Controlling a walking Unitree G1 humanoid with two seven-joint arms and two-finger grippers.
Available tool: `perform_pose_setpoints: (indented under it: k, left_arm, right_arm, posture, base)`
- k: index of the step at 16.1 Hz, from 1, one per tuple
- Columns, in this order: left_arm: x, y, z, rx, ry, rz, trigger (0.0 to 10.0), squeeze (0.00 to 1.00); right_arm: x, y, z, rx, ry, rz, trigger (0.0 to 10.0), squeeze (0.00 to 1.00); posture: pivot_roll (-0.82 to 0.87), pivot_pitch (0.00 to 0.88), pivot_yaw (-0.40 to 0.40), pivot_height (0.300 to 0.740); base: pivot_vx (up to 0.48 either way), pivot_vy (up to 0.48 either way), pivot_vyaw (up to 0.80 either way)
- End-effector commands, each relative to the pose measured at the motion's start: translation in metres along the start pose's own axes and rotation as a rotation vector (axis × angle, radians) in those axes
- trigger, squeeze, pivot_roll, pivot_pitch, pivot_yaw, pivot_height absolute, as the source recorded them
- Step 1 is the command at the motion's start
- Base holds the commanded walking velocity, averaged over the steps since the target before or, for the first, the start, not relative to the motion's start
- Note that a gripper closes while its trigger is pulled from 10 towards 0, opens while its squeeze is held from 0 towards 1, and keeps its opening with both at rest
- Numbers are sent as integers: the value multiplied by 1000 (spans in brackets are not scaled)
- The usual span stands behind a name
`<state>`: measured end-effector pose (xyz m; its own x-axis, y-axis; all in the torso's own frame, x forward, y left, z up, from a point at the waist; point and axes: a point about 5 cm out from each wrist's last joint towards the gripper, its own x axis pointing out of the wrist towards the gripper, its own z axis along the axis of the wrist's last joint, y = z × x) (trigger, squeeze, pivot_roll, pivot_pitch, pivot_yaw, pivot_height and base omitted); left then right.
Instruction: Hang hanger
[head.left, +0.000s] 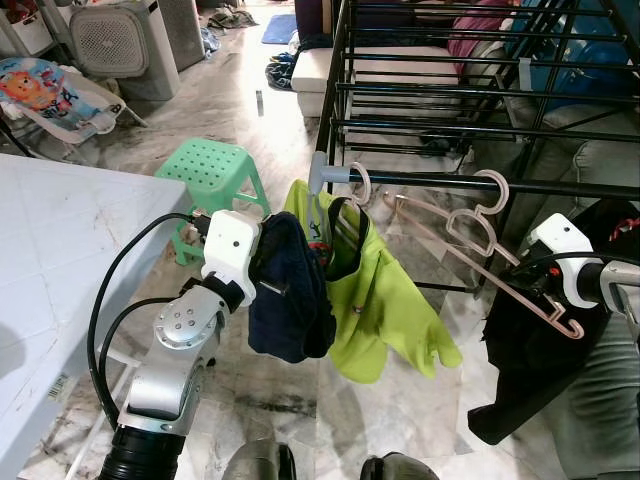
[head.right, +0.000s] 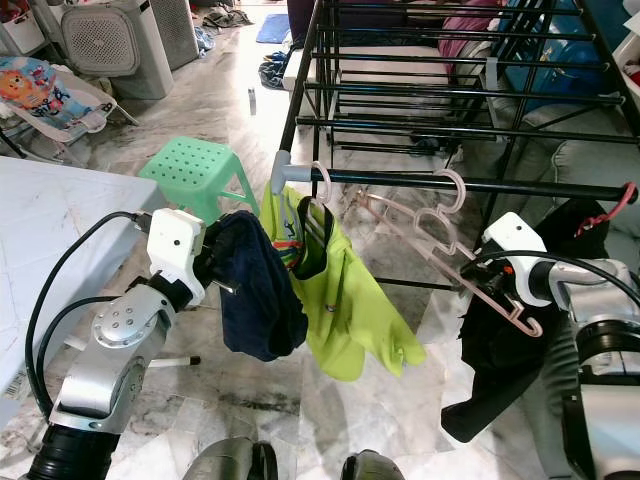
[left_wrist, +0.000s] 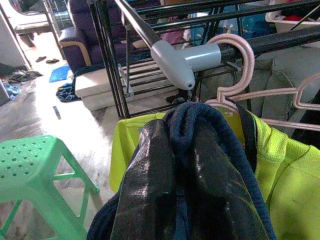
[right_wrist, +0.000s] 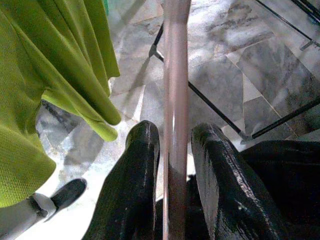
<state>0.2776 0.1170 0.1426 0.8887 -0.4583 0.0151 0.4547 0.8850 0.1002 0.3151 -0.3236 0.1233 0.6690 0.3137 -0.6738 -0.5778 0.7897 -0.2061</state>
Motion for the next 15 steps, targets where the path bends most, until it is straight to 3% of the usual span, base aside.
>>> perform_pose_setpoints:
  k: [1,7,8,9,15]
  left_arm:
    - [0,1,5,18,-23,-3,10000,0]
    - [0,-1,4,20,-19,-9,10000,0]
    - [0,-1,4,20,-19,-10,10000,0]
    - [0,-2,3,20,-18,-12,10000,0]
    - [0,-2,3,23,-17,-14,10000,0]
  right_arm:
    - [-1,-2,5,-17,1,4,10000,0]
    - [-5,-7,14,-37,4,6,10000,0]
    - [-4,-7,15,-40,3,10,4431,0]
    - [-4,-7,16,-39,2,18,0,0]
    - [-3,-5,14,-44,16,39,0,0]
  posture:
    - [-15,55,46,740]
    - [-18,57,45,740]
    - [-21,54,42,740]
    - [-21,55,42,740]
    - [-19,54,38,740]
  base:
    - [0,0,0]
    - [0,0,0]
    - [0,0,0]
    - [0,0,0]
    - [0,0,0]
